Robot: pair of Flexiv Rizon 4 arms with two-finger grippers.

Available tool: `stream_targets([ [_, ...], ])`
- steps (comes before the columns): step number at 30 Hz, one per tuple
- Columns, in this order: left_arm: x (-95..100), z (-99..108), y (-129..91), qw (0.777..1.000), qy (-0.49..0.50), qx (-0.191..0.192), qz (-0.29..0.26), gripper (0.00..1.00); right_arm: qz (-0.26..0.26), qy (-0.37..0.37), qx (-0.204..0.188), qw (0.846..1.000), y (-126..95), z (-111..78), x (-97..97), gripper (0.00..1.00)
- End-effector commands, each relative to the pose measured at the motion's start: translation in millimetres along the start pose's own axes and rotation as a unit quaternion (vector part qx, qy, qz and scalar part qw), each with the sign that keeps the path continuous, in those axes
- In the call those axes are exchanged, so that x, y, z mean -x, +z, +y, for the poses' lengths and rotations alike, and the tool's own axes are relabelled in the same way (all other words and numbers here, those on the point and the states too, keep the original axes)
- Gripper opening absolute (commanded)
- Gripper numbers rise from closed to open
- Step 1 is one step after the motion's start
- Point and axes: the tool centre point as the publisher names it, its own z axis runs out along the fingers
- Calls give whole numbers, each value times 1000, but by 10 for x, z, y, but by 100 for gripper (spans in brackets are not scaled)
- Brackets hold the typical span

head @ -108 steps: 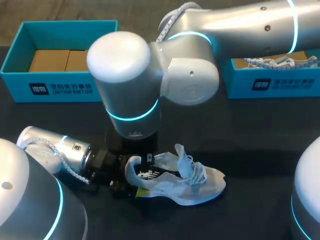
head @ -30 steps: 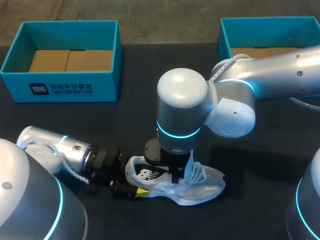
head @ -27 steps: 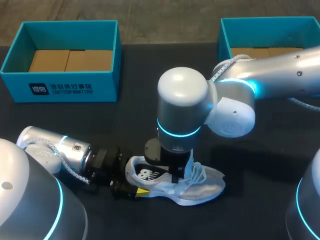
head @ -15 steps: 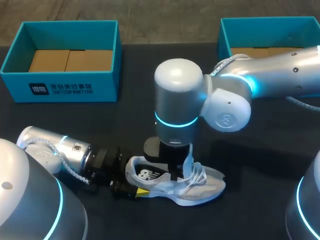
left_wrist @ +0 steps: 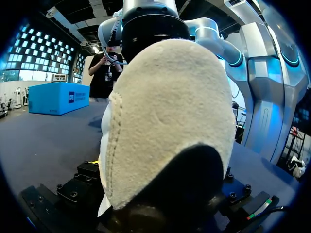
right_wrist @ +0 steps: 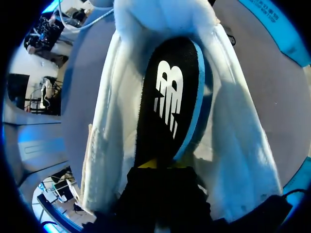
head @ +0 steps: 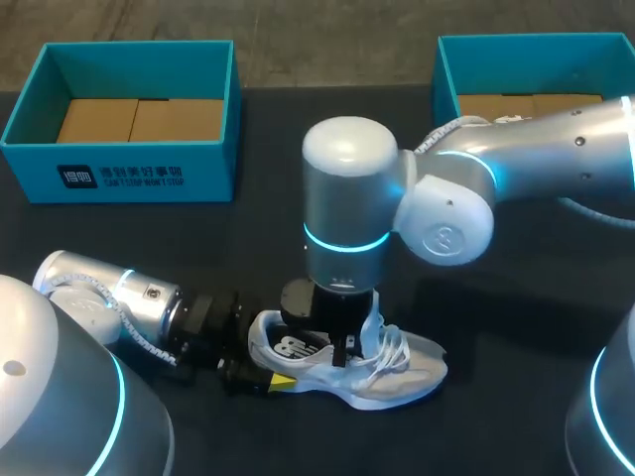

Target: Take the shoe out of the shoebox, open the shoe tongue, remove and reinsert the insole, then place the shoe into the shoebox

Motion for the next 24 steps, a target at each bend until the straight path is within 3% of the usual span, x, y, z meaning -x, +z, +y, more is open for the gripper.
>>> stream_targets([
  [1,0,24,-11,1000,-1,1,-2,0,-27,11,52,998,130,-122,-196,0],
  [12,0,24,-11,1000,-1,1,-2,0,-90,21,133,987,-294,-159,-223,0],
  [24,0,24,-11,1000,-1,1,-2,0,-109,16,199,974,-406,-207,-163,0],
])
